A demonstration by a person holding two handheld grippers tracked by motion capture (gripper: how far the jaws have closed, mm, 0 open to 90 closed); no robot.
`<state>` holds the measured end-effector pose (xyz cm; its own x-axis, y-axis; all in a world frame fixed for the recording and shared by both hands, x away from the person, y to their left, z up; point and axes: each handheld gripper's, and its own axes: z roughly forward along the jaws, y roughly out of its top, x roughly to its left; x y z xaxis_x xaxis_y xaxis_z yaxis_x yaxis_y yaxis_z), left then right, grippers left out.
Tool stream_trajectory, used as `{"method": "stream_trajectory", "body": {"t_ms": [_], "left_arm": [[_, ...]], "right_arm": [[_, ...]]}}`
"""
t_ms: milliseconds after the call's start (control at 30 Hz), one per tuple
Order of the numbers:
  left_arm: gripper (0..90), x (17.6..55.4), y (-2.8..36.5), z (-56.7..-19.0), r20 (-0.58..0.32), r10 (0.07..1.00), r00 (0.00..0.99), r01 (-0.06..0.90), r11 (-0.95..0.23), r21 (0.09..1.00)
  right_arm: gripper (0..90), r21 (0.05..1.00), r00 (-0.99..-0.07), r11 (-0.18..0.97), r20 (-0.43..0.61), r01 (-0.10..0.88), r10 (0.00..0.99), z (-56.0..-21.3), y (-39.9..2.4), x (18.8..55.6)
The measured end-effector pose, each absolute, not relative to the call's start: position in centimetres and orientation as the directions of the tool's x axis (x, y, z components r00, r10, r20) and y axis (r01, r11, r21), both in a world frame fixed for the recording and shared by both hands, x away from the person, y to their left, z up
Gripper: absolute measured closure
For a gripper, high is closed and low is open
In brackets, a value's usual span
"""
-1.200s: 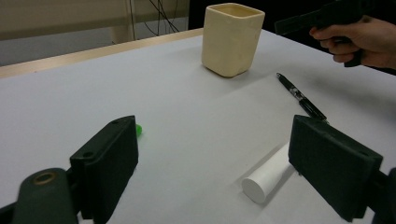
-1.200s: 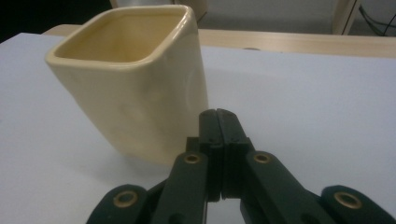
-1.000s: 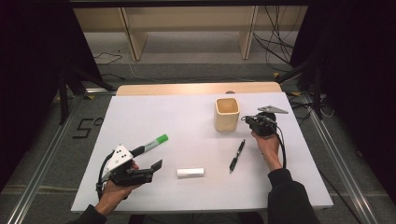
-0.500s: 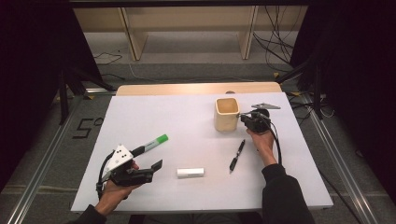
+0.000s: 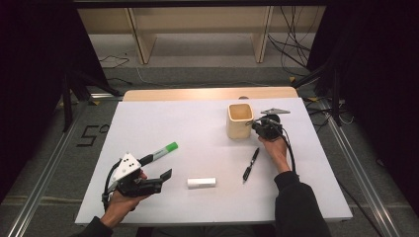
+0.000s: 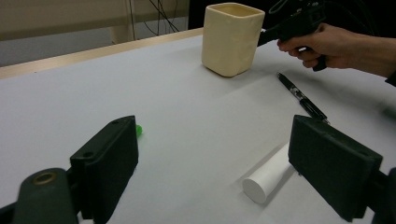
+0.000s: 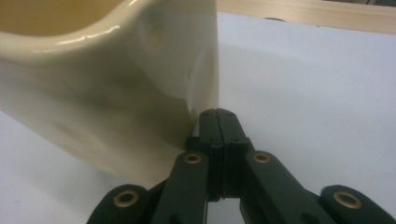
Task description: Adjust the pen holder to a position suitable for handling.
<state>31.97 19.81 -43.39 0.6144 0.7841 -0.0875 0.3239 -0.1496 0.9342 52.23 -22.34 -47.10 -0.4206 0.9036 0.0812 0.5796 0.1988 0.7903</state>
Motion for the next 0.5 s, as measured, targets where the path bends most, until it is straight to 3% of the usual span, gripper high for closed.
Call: {"method": "stream_trajectory", "body": {"t_ms": [500], "left_arm": [[15.4, 32.0, 19.8, -43.4, -0.085, 0.783, 0.616, 0.323, -0.153, 0.934]], "right_arm": [[90.0, 0.783, -0.423, 0.225, 0.053, 0.580, 0.905, -47.1, -20.7, 52.6]]}}
